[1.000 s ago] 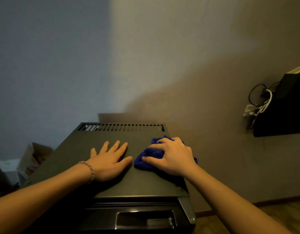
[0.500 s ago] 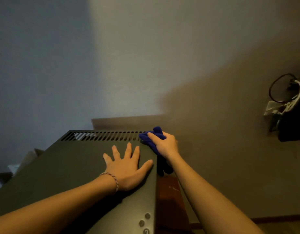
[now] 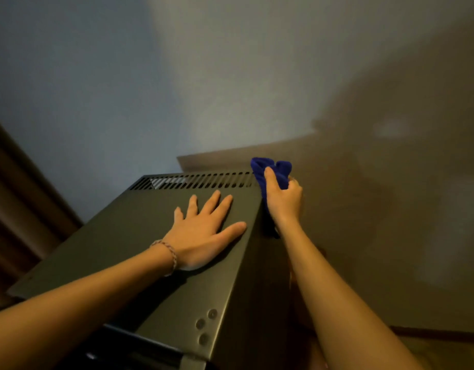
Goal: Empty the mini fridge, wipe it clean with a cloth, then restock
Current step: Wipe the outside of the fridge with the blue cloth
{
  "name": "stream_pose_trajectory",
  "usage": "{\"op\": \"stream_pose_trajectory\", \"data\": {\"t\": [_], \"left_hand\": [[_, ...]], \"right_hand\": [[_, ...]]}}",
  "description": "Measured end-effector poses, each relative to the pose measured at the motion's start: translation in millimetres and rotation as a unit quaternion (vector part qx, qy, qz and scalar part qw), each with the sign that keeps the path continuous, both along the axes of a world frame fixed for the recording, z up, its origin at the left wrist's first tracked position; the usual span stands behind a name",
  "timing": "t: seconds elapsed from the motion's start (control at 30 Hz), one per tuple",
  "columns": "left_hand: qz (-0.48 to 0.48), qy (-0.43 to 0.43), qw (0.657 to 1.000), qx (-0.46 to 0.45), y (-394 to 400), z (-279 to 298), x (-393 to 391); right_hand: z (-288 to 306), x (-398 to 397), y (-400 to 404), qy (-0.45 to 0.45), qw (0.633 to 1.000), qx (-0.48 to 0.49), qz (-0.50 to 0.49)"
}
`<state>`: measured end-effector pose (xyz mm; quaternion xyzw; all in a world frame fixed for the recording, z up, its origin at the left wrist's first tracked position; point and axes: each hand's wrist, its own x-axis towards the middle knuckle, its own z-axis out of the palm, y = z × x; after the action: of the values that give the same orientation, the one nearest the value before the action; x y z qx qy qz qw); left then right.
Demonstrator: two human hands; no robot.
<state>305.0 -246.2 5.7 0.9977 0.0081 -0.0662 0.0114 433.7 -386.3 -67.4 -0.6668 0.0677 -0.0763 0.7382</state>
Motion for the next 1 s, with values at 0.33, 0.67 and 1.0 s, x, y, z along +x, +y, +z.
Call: {"op": "stream_pose_trajectory", "data": {"t": [0.33,0.67,1.0], "left_hand": [[0.006,-0.019,1.0,-0.012,-1,-1,-3],[-0.008,-0.013,1.0,-0.016,-3,3,-6],[-0.007,-0.01,0.999,-0.039,2,0,-1]], "right_hand": [[-45,-159,8,-0.028,0.997,-0.021,-0.071],[-35,-230,19,-0.077,0.994,-0.031,-0.067],[-18,-116,13,-0.071,0.995,-0.018,-0.071]]}}
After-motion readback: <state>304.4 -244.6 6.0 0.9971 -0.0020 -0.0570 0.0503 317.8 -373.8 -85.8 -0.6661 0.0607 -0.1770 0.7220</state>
